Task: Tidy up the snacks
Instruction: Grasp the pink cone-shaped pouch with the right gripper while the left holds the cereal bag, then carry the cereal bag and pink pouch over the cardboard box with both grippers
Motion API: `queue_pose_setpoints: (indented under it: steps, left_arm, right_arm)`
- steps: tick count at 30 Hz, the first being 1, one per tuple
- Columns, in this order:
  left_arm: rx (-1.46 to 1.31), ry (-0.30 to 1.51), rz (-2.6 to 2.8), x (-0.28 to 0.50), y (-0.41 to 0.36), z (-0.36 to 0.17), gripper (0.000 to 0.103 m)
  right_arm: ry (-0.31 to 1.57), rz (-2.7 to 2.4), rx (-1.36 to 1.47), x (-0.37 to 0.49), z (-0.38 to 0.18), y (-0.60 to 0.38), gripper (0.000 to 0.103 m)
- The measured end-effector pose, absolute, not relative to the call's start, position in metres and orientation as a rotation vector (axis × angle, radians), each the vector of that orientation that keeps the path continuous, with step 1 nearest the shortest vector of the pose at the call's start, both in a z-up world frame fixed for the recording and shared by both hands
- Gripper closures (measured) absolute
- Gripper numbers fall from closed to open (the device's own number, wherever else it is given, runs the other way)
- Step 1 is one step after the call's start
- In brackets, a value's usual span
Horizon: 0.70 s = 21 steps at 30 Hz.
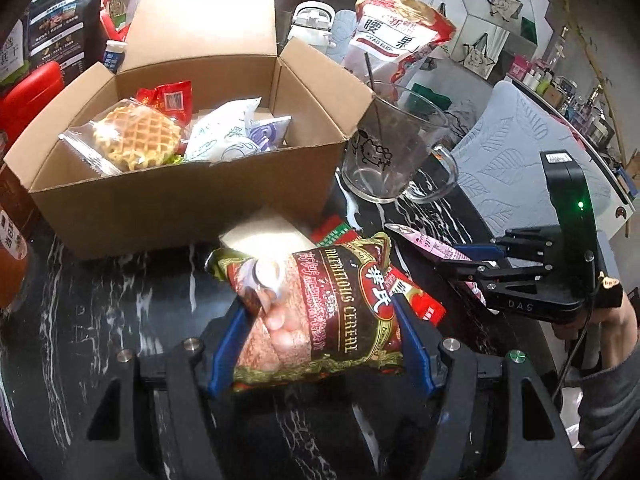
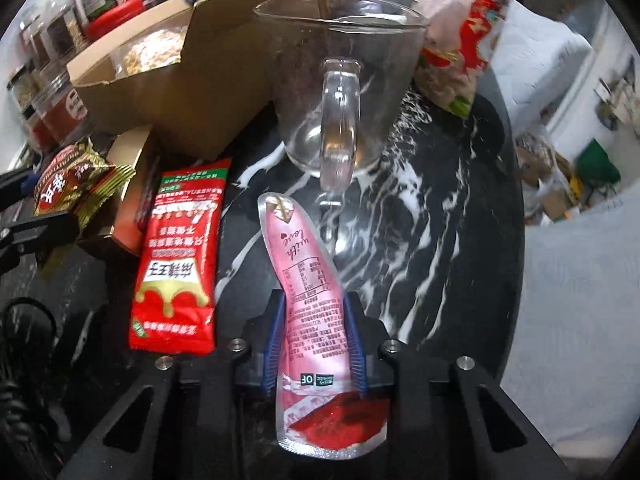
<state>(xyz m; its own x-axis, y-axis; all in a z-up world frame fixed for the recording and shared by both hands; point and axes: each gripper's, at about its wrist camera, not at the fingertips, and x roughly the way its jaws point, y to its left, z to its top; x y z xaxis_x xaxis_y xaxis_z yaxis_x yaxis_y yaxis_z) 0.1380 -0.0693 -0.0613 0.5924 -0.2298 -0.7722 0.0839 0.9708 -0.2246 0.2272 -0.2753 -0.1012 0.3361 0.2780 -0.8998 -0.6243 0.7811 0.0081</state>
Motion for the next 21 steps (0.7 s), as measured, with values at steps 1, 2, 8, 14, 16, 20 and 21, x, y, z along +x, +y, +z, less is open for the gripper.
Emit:
queue_pose_setpoints:
  steps: [1,2,8,14,16,20,21]
  left_arm:
    - [-0.171,0.917,-0.186,0.135,-0.069,-0.06,0.035]
    - [-0.17,0.915,-0.186,0.132,-0.069,-0.059,0.035]
    - [-0.164,0.91,-0.18,0.112,-0.062,-0.056,0.035]
    - [-0.161,0.91,-0.164,0.09,-0.052,-0.055,0.035]
    - [-0.168,0.915,-0.163,0.083,-0.047,-0.057,0.035]
    - [-0.172,0.919,-0.16,0.072,-0.039,-0.058,0.035]
    - [-0.17,0.916,-0.159,0.069,-0.037,-0.057,0.035]
  right_arm:
    - [1.073,0.597,-0.351,0.221,-0.101,-0.278,0.079]
    - [1.068,0.591,-0.337,0.217,-0.102,-0.28,0.079]
    - [1.046,0.545,-0.222,0.175,-0.104,-0.292,0.079]
    - [1.003,0.514,-0.142,0.147,-0.089,-0.292,0.079]
    - [0.975,0.5,-0.12,0.135,-0.082,-0.29,0.079]
    - [0.945,0.511,-0.088,0.114,-0.071,-0.281,0.079]
    - [0.936,0.512,-0.08,0.11,-0.07,-0.278,0.079]
